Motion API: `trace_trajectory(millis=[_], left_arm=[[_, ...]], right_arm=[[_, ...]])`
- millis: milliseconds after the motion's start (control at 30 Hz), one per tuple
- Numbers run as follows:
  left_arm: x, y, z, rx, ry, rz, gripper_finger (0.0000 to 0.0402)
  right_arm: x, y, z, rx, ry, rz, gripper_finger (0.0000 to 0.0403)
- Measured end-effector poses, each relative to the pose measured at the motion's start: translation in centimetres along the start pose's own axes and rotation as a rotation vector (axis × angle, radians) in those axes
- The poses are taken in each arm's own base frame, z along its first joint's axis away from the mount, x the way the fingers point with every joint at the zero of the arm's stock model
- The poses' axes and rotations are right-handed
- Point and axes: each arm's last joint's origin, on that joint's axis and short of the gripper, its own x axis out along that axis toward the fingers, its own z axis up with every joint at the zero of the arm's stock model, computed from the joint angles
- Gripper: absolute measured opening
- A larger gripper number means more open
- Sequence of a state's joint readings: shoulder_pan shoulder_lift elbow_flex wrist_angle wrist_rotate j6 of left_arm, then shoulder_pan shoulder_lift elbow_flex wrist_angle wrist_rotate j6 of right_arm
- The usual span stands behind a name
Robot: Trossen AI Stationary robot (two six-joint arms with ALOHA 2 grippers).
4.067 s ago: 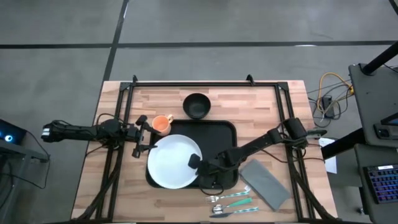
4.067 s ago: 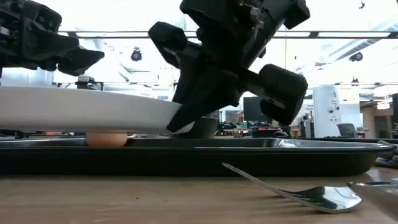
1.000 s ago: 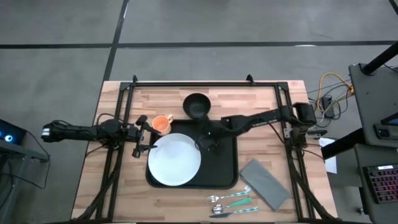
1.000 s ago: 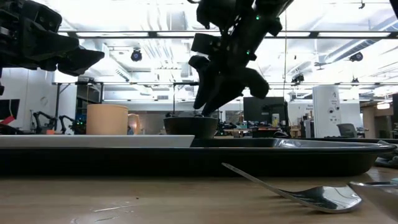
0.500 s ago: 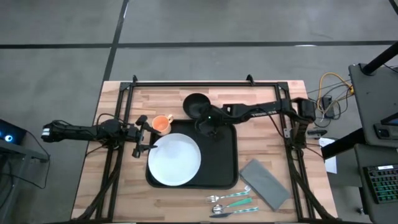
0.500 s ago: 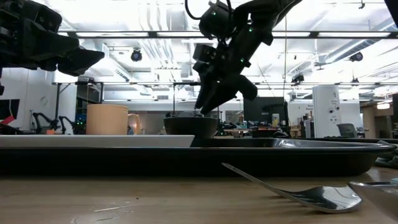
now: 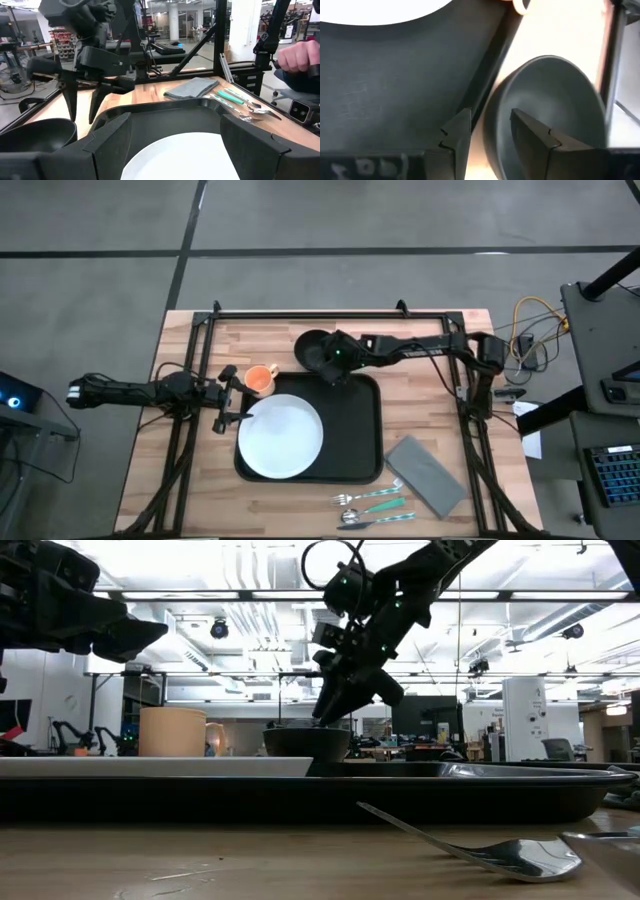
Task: Set up tray
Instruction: Put the black bowl on top of the white plate on the black tray
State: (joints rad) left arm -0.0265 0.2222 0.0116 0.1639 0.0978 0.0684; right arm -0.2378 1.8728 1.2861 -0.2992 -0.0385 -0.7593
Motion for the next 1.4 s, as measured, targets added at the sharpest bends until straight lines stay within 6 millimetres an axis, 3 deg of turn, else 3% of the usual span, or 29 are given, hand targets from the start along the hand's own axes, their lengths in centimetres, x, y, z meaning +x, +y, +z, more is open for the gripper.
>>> trace_trajectory(millis=[267,567,733,933,1200,1400], left_arm=[[0.0,0.0,-0.1,-0.001,0.008,0.0,0.028],[0.0,0.0,-0.1,-0.001,0.011,-0.002,0.0279],[0.0,0.0,-0.1,-0.001,0.011,-0.001,0.028],[0.0,0.0,-0.1,-0.001,0.011,-0.001,0.0279],[0.0,0.0,-0.1,-0.001,0.011,0.0,0.028],[0.0,0.0,-0.1,-0.001,0.012,0.0,0.028]], right_arm=[[1.2,-0.9,-1.7,0.038,0.025,0.015,0.0127],[2.4,-0.9,-2.2,0.025,0.027,0.01,0.0116],[2.2,-1.0,-2.1,0.053,0.026,0.001,0.0089],[2.2,-1.2,-2.3,0.07,0.034,-0.002,0.0018],[1.6,-1.5,-1.8,0.099,0.036,0.0,0.0009],[-0.4,-1.1,-0.4,0.096,0.018,0.005,0.0009]])
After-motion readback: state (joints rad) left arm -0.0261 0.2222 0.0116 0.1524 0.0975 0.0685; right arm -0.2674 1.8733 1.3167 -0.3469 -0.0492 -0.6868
